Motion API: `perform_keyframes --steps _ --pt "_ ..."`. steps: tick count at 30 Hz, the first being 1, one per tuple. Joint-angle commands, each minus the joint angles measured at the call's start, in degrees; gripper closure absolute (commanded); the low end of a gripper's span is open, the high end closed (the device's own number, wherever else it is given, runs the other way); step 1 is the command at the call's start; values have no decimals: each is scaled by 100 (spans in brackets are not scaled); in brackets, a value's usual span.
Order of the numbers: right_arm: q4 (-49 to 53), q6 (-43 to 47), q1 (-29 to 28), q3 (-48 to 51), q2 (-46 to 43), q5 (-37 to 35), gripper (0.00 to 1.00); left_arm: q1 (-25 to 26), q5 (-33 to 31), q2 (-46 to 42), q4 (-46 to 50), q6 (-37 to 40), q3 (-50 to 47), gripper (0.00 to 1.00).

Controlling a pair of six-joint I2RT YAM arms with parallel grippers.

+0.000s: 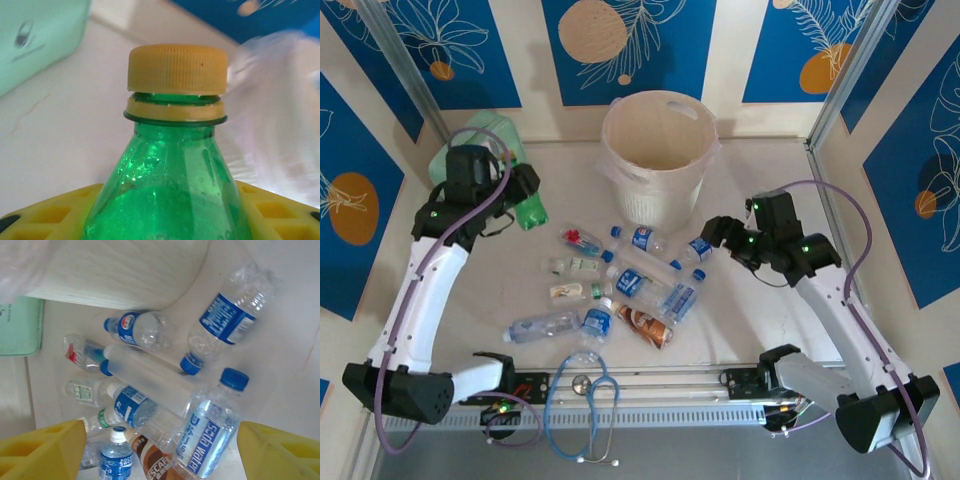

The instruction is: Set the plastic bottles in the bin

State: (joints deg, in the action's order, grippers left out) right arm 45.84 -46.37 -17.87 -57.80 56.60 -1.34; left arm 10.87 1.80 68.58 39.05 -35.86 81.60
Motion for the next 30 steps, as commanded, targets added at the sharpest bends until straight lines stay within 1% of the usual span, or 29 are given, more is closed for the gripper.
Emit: perform_keyframes --steps 1,4,9,12,15,21,30 --pt "124 -319 -6 412 -162 -85 20 216 570 260 -575 -185 601 46" --pt "106 -497 -21 780 -141 25 21 634 705 680 -1115 -304 1065 46" --pt "49 -697 -115 1070 -178 31 21 1312 597 1478 -1755 -240 1885 45" --pt "19 -776 -188 1163 -235 -27 21 1561 562 2022 -1937 -257 2473 45" --pt "-27 -821 -224 1228 -241 -13 20 1842 501 2562 -1989 -104 3071 45" --pt "-46 -901 -370 1318 -314 -85 21 2071 376 3278 -2540 -270 3568 45" --pt "33 -869 -367 1367 -410 -137 21 2138 303 4052 -2610 -343 4088 44"
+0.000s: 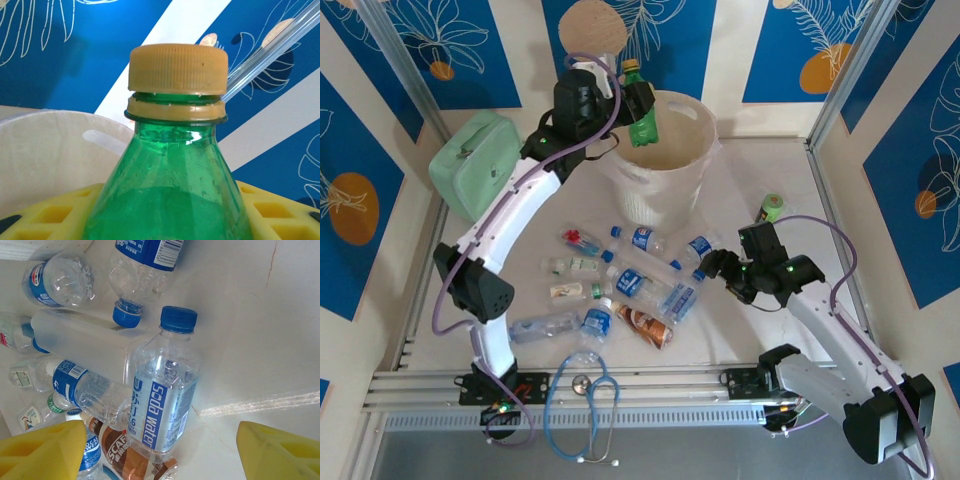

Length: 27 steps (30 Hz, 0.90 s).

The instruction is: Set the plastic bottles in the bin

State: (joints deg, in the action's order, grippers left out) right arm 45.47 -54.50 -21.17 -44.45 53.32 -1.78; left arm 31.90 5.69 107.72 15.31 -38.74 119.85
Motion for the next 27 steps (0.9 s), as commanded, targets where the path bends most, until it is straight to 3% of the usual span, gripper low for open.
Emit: perform_keyframes --steps 1,14,21,27 --pt "76 -41 -36 22 -85 -102 21 34 -103 203 -210 -69 304 44" --pt "293 58 82 -347 163 -374 20 36 139 606 -202 76 636 21" --pt "329 124 302 -628 394 -455 19 35 167 231 -21 191 646 23" --pt "137 113 498 -833 904 -463 19 52 -64 -980 228 514 -508 26"
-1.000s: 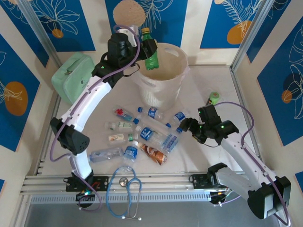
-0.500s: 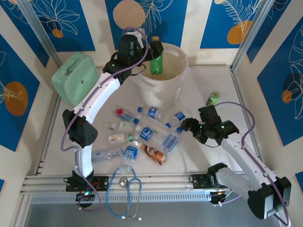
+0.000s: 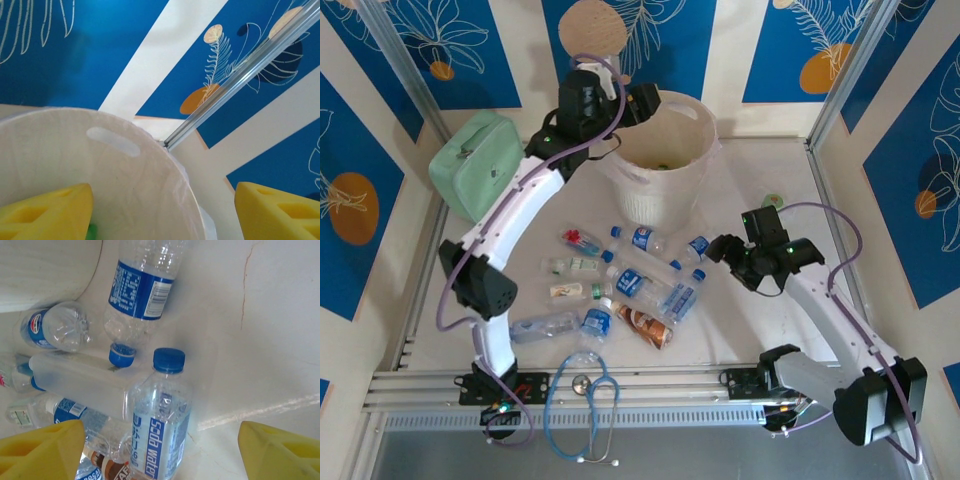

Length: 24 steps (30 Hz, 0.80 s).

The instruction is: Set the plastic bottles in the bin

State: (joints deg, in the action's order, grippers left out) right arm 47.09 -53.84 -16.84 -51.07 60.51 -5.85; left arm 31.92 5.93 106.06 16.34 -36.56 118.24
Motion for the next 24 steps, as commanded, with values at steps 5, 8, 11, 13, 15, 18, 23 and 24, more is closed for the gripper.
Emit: perform_keyframes --steps 5,8,11,13,15,18,23,24 --pt "-344 -57 300 -293 802 98 19 69 -458 -2204 638 693 -2061 25" --pt "-689 -90 378 -372 1218 311 17 65 -760 -3127 939 861 -3176 23" --pt "-1029 -96 395 -518 1620 497 16 44 -1096 -3814 1473 913 -3919 20" --pt "-1126 -141 393 -667 1929 523 16 42 -1313 -4161 1851 860 -4294 20" --pt "-1128 -200 390 -816 2208 489 15 28 -1549 -4419 2191 687 -4610 19" --pt "-1078 -291 381 -1030 2632 420 16 16 -1755 -4733 2472 335 -5108 19" --pt "-1226 -310 355 -1205 3145 369 19 -15 -1780 -4987 2648 -65 -5628 19" --pt "-1238 -321 357 -1240 3236 357 19 -11 -1801 -4992 2683 -94 -5681 19"
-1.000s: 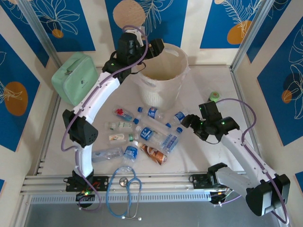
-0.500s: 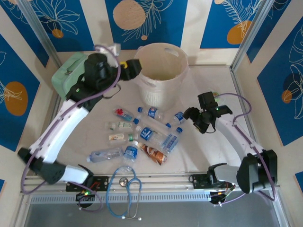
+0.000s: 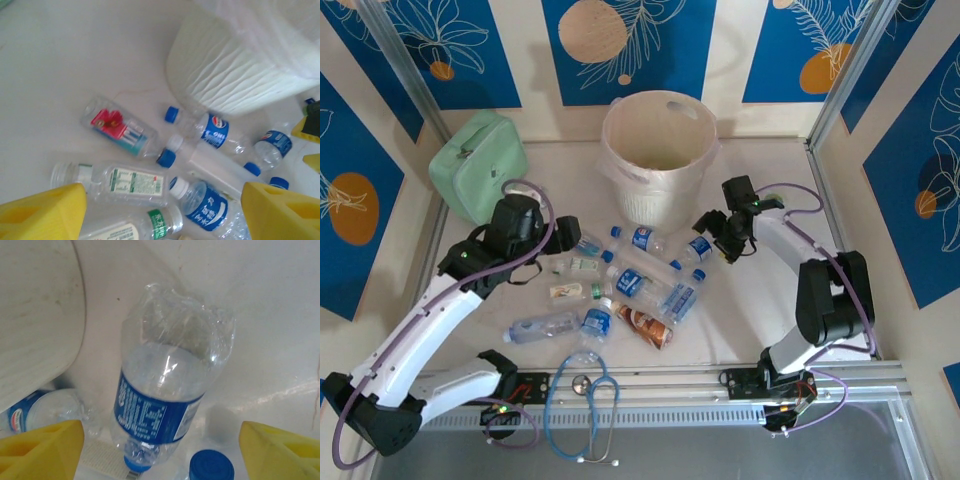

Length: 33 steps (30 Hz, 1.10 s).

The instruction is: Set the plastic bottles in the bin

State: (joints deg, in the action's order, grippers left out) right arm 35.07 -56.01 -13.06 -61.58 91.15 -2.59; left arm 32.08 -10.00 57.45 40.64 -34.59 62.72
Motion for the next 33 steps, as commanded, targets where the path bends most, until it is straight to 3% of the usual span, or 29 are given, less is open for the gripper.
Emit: perform_keyframes --steps 1,9,20,33 --pt "-44 -104 -27 -227 247 26 20 -34 -233 -125 289 -301 -158 19" --pt "-27 -104 -74 -554 993 -104 21 -88 -195 -109 291 -333 -286 20" --pt "-236 -25 -57 -540 1418 -242 31 -171 -177 -26 227 -378 -424 20" --pt "-92 109 -21 -416 807 -470 46 -185 -169 11 198 -480 -471 21"
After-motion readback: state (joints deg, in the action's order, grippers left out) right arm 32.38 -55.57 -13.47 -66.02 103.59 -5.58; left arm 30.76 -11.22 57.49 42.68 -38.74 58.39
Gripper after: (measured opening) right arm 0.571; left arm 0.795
